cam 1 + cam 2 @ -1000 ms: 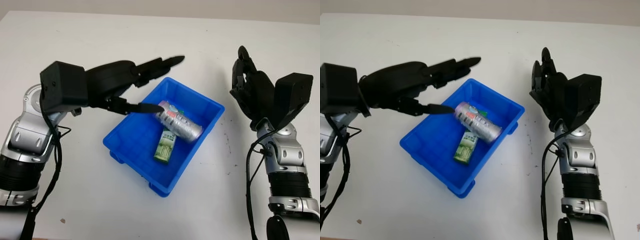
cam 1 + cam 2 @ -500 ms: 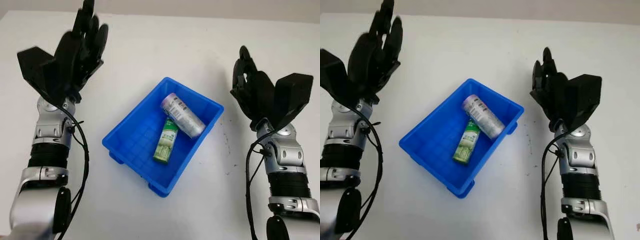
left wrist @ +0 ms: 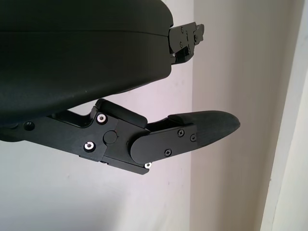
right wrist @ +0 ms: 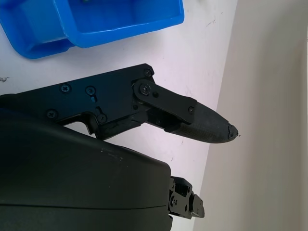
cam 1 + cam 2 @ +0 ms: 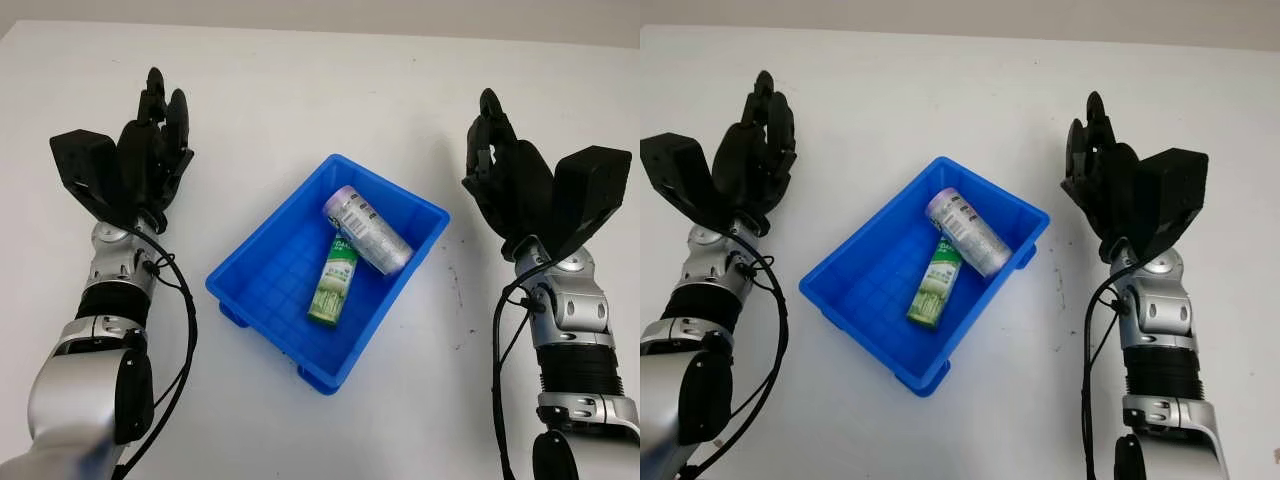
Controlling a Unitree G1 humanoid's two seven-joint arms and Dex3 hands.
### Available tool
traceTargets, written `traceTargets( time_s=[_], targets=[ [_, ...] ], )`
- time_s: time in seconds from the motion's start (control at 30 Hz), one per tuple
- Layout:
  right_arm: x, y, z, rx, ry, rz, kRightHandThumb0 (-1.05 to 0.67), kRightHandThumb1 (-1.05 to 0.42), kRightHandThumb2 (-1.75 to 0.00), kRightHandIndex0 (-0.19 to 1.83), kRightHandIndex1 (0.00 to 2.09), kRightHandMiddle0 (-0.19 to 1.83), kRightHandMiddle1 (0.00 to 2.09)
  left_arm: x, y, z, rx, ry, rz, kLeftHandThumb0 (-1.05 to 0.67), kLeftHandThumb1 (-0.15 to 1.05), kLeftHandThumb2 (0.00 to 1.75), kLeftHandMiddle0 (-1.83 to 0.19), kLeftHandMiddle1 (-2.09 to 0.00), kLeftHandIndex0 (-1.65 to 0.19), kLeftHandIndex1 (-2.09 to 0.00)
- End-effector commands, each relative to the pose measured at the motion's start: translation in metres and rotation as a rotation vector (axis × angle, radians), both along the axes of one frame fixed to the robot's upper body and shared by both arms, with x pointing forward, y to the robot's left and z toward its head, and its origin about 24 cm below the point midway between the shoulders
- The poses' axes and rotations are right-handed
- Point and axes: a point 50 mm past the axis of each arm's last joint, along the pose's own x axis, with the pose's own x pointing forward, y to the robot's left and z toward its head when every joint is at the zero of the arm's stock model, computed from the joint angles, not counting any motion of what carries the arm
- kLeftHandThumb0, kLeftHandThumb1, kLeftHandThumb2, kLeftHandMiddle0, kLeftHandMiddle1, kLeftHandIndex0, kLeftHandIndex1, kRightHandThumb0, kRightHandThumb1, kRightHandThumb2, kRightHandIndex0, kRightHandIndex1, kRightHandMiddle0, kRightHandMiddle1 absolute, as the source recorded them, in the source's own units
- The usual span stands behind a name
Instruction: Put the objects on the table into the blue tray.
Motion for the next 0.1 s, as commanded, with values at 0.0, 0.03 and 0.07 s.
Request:
traceTargets(
  time_s=[0.0, 0.03, 0.07],
  targets=[
    [0.0001, -0.0013, 0.0053, 0.005, -0.026, -0.004, -0.7, -1.05, -0.77, -0.19, 0.0, -0.19, 0.0, 0.001, -0.0004, 0.0034, -0.003, -0.011, -0.004, -0.74, 1.05, 0.68, 0.19, 0.0, 0.19, 0.0],
    [0.0001, -0.0012, 0.0053, 0.004, -0.025, -0.004, -0.7, -1.05, -0.77, -0.19, 0.0, -0.19, 0.0, 0.0008, -0.0002, 0.0028, 0.001, -0.009, -0.004, -0.74, 1.05, 0.68, 0.19, 0.0, 0.19, 0.0],
    [-0.0007, -0.0011, 0.0045, 0.005, -0.024, -0.004, -0.7, -1.05, -0.78, -0.19, 0.0, -0.19, 0.0, 0.0, 0.0, 0.0014, 0.004, -0.009, -0.005, -0.74, 1.05, 0.68, 0.19, 0.0, 0.19, 0.0]
  ],
)
